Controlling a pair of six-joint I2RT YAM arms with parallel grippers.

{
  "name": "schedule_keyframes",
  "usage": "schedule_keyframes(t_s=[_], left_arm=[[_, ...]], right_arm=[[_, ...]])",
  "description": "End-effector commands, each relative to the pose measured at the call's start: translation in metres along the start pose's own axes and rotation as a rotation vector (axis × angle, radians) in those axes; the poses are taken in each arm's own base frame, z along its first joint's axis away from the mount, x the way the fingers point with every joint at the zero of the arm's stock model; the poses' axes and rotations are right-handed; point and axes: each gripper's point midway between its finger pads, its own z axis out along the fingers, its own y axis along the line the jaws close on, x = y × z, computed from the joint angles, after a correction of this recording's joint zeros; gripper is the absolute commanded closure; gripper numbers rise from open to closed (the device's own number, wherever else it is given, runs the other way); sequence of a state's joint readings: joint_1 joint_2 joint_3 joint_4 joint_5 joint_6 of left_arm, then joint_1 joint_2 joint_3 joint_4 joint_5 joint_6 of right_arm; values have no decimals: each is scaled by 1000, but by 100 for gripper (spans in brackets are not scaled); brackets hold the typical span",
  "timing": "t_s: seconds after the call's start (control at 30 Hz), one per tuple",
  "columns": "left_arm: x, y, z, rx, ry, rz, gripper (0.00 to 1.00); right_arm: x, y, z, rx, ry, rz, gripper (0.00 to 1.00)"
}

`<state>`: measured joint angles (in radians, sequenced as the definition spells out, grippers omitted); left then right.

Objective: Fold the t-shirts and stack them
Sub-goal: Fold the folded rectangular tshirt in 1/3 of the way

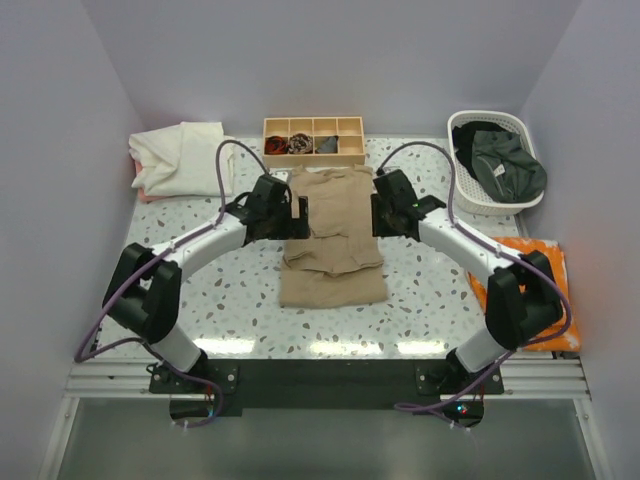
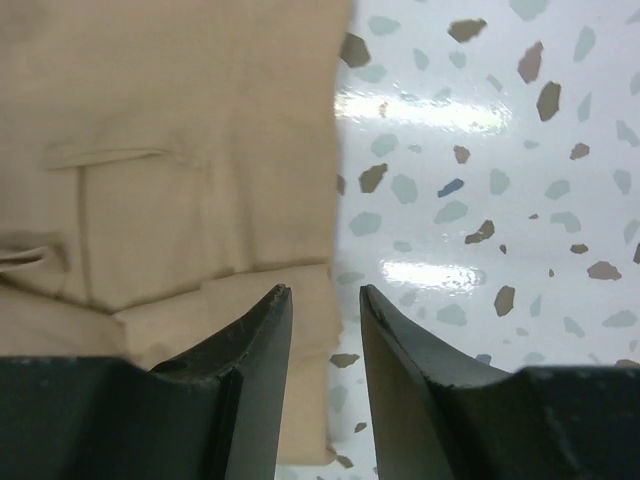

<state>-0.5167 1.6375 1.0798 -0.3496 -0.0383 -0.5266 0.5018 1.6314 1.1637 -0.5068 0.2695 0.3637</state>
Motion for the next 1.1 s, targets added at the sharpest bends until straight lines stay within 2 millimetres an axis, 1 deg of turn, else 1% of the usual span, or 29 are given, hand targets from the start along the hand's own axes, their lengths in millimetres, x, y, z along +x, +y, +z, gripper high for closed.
schedule_keyframes(t_s=[0.0,0.03,0.07,0.1,0.13,0.17,0.2,0.23,0.27,0.3,0.33,0.47,0.5,0.53,0.63,0.7,0.77,0.8,0.83,0.87,0.93,0.97,1.03,1.07], left_arm=[[-16,-31,-28,174,-23,49,0],[-5,-42,-33,247,25,46,0],[2,-47,-35,276,52,42,0],[15,-48,-35,303,91,33,0],[24,-56,-40,364,126,29,0],[31,-58,-42,383,145,25,0],[44,-58,-43,394,176,18,0],[49,-63,-48,429,190,23,0],[56,-64,-49,438,206,23,0],[67,-63,-50,440,234,27,0],[71,-64,-52,446,245,29,0],[91,-59,-53,436,287,29,0],[96,-59,-53,445,304,29,0],[99,-58,-51,444,306,26,0],[100,-59,-45,447,302,16,0],[95,-60,-40,441,284,16,0],[89,-57,-31,407,263,20,0],[84,-57,-29,400,247,27,0],[82,-53,-22,371,242,25,0],[81,-52,-19,356,239,28,0],[79,-49,-11,335,230,23,0],[79,-50,-9,334,229,21,0],[76,-50,-4,329,218,11,0],[75,-49,-2,324,213,11,0]], right_arm=[[-25,35,-48,-246,-61,-3,62],[-16,41,-49,-281,-23,-3,62],[-5,52,-53,-351,22,2,62],[3,58,-54,-379,49,14,62],[15,61,-53,-401,81,13,61],[22,67,-56,-423,90,5,61],[28,72,-58,-443,108,12,61],[37,73,-57,-453,124,15,60],[42,77,-59,-471,134,11,60],[47,80,-60,-481,147,20,61],[54,80,-58,-479,161,20,60],[72,84,-56,-483,194,25,60],[80,85,-53,-480,214,25,60],[85,86,-49,-474,230,28,60],[88,87,-43,-462,233,21,60],[86,86,-38,-441,217,19,60],[83,86,-33,-427,212,8,60],[81,85,-30,-415,208,1,60],[76,86,-29,-413,197,-3,60],[79,85,-24,-400,215,-9,60],[73,85,-19,-380,203,-20,60],[77,83,-14,-360,224,-28,60],[72,83,-10,-347,216,-36,60],[73,82,-5,-339,219,-39,60]])
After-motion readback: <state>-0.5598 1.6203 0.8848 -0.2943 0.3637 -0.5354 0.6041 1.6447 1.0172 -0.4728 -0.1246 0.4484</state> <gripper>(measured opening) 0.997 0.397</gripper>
